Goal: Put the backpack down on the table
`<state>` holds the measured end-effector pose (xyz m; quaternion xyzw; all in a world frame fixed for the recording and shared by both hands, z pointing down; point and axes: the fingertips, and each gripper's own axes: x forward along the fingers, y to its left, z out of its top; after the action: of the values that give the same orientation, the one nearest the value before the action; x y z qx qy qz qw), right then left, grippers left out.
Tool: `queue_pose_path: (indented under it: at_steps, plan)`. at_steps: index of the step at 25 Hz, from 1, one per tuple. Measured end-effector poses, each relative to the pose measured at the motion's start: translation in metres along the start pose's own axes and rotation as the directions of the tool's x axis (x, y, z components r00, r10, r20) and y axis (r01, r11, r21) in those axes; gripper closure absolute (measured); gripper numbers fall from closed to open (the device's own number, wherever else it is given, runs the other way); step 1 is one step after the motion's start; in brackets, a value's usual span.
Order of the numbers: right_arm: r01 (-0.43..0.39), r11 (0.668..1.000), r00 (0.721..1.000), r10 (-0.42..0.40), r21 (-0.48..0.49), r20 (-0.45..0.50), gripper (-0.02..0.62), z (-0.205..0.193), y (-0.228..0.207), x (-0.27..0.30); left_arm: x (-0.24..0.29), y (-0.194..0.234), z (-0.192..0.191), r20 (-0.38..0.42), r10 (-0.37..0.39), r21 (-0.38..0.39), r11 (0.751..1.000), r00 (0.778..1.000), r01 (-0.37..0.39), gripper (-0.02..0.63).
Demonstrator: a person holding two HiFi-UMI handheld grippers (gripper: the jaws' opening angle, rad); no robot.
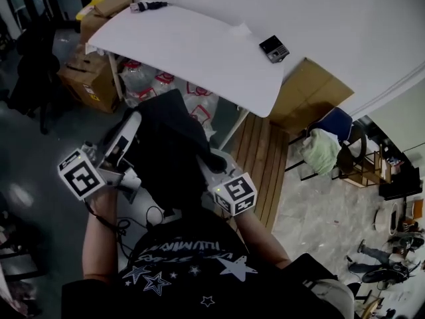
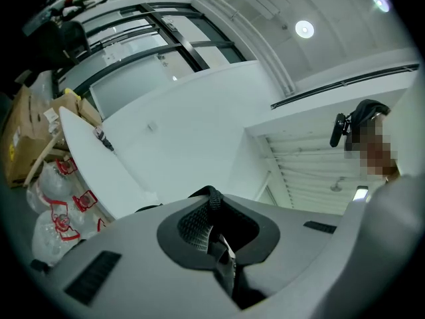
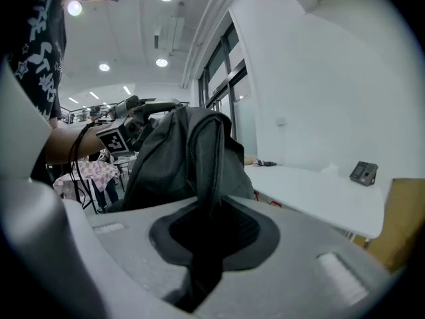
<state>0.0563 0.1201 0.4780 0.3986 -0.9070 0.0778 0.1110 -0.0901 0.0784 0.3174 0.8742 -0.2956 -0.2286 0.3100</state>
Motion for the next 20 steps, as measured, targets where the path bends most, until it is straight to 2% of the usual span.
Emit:
queue_pose_path:
  at_steps: [9, 20]
  plan:
    - [-0.039, 0.999, 0.999, 0.039, -0.025, 0.023, 0.552, 0.039, -0.122, 0.067, 0.118, 0.046, 0.038, 0.03, -0.008, 0.024, 1.0, 1.0, 0.007, 0.594]
    - [-0.056, 0.996, 0.995, 0.062, -0.072, 0.081, 0.552, 0.041, -0.143, 0.093, 0.119, 0.059, 0.04, 0.092, -0.025, 0.076, 0.997, 0.995, 0.018, 0.594]
